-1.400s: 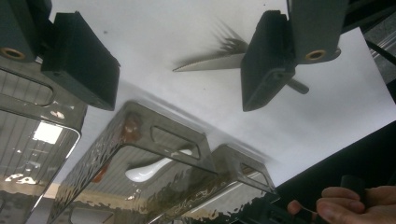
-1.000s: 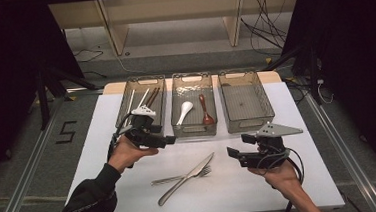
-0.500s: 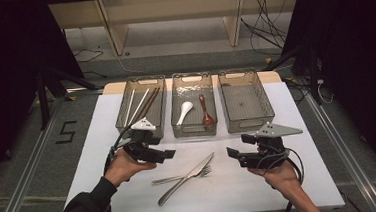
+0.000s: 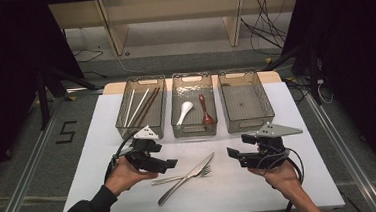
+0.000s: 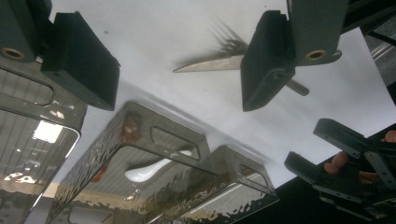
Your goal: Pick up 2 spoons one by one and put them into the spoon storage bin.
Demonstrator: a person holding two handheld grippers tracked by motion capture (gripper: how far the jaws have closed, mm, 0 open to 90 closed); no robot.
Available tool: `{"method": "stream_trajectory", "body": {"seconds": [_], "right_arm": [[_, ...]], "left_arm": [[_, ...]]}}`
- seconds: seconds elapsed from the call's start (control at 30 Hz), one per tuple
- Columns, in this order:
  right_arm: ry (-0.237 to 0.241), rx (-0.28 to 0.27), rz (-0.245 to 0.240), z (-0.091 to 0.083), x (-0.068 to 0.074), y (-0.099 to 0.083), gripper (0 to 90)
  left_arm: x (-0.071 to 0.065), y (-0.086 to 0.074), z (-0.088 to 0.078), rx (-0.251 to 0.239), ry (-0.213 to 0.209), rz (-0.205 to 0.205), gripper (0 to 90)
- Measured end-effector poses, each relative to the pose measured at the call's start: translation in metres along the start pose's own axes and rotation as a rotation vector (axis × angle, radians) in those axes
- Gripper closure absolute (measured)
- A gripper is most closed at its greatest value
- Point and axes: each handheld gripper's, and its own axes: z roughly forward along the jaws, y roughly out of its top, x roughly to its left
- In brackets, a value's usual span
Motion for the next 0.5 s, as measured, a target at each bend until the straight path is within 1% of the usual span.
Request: {"method": "stream_trajectory", "body": {"seconds": [0.03,0.1,0.13,0.17,0.2,0.23,0.43,0.5], "right_arm": [[0.001,-0.002,0.006,0.0003,-0.0005,-0.0001,29.1],[0.001,0.002,0.001,0.0008,-0.0002,-0.0002,29.1],[0.002,0.002,0.002,0.0006,0.0004,-0.0004,29.1],[0.002,0.001,-0.002,0.0006,0.0009,-0.0003,29.1],[0.003,0.0,-0.002,0.0003,0.0013,-0.0001,29.1],[0.006,-0.004,-0.001,0.0003,0.0012,0.0003,29.1],[0.007,-0.005,0.0,0.0002,0.0013,0.0006,29.1],[0.005,-0.001,0.003,0.0008,0.0004,0.0005,29.1]], "left_arm": [[-0.0011,-0.001,-0.0006,0.0,-0.002,0.005,17.8],[-0.0028,-0.0021,-0.0007,0.01,-0.002,0.007,17.6],[-0.0042,-0.003,-0.0003,0.007,0.001,0.003,17.3],[-0.005,-0.0037,-0.0006,0.015,-0.002,0.005,17.0],[-0.0062,-0.0043,-0.0005,0.011,-0.006,-0.003,17.0],[-0.0063,-0.0047,-0.0011,0.014,-0.005,0.009,16.9],[-0.0083,-0.0075,-0.0035,0.018,0.0,-0.004,16.7],[-0.0091,-0.0089,-0.0035,0.021,0.012,0.002,16.6]]}}
